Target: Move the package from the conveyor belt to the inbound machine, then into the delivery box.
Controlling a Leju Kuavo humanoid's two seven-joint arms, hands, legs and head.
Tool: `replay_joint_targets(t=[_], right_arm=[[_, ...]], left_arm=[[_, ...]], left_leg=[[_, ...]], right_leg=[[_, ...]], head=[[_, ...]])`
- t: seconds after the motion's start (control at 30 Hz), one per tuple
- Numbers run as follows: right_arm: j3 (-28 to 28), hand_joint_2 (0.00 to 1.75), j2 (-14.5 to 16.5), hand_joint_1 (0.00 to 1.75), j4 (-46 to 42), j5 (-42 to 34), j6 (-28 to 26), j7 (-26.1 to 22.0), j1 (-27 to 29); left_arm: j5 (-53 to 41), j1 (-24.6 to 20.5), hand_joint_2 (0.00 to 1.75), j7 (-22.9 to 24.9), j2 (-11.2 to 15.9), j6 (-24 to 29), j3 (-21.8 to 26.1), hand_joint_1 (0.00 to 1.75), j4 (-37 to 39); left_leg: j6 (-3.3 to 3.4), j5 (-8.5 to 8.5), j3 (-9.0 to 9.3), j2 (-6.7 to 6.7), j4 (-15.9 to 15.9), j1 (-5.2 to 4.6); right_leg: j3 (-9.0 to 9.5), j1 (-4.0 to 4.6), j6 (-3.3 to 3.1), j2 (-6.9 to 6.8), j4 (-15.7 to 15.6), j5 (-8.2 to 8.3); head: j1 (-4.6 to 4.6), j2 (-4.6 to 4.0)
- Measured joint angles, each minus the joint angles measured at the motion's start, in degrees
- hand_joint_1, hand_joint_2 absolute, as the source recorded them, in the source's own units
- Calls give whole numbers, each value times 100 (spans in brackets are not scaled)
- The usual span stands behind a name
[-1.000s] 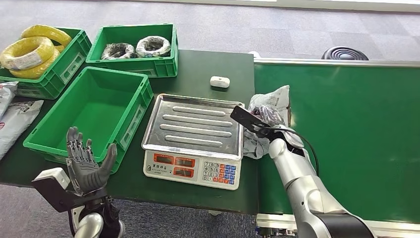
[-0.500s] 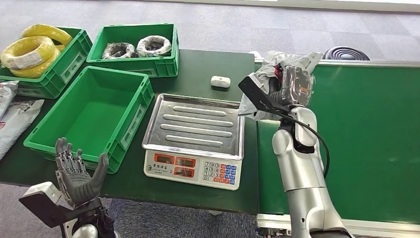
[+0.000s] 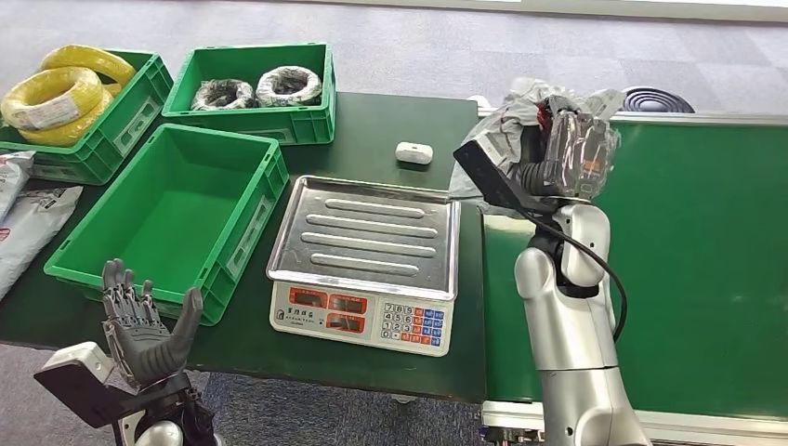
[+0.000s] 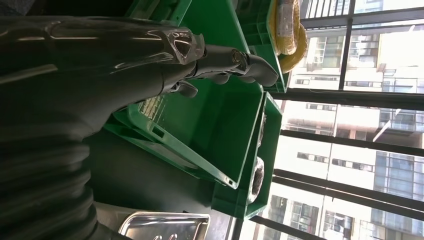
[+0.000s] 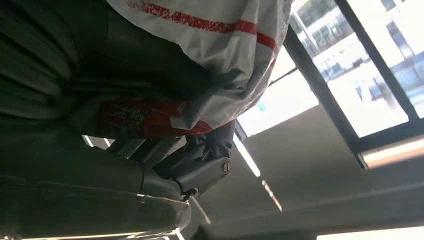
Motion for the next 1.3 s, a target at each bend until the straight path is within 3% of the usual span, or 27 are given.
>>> replay_joint_targets(t=[0.13, 0.27, 0.43, 0.53, 0.8, 1.17, 1.3], right_arm=[[114, 175, 72, 175, -320, 564, -589, 164, -29], [214, 175, 139, 175, -320, 686, -667, 156, -143], [540, 175, 241, 175, 224, -764, -5, -1140, -376], [745, 175, 310, 175, 803, -1320, 110, -1534, -547], [886, 175, 468, 175, 2386, -1493, -145, -1532, -965], [911, 175, 547, 175, 3535, -1501, -267, -1388, -1183], [907, 175, 568, 0, 3801, -1620, -298, -1444, -1182]], left_arm=[[25, -9, 175, -57, 1, 62, -114, 0, 68], [86, -29, 175, -123, 1, 101, -219, 0, 179], [292, -299, 175, -207, 33, 7, -393, 0, 467], [363, -462, 175, -236, 61, -16, -480, 0, 624], [408, -514, 175, -268, 140, 17, -555, 0, 722], [413, -513, 175, -268, 197, 59, -586, 0, 722], [414, -513, 175, -268, 203, 70, -597, 0, 722]], left_leg=[[0, 0, 0, 1, 0, 0], [0, 0, 1, 1, 0, 0], [-1, 2, 8, 1, 0, 1], [-2, 4, 8, 0, 0, 2], [-2, 3, 1, -1, 0, 1], [-2, 3, 3, -1, 0, 1], [-2, 3, 3, -1, 0, 1]], right_leg=[[0, 0, 0, 1, 0, 0], [3, 0, -1, 1, 0, 0], [7, 1, -1, 1, 1, 2], [7, 1, -1, 1, 5, 2], [4, 0, -1, -4, 4, 1], [3, 1, -1, -3, 4, 1], [3, 0, -1, -3, 4, 1]], head=[[0, 0], [0, 0], [1, 0], [-1, 0], [1, 0], [0, 0], [1, 0]])
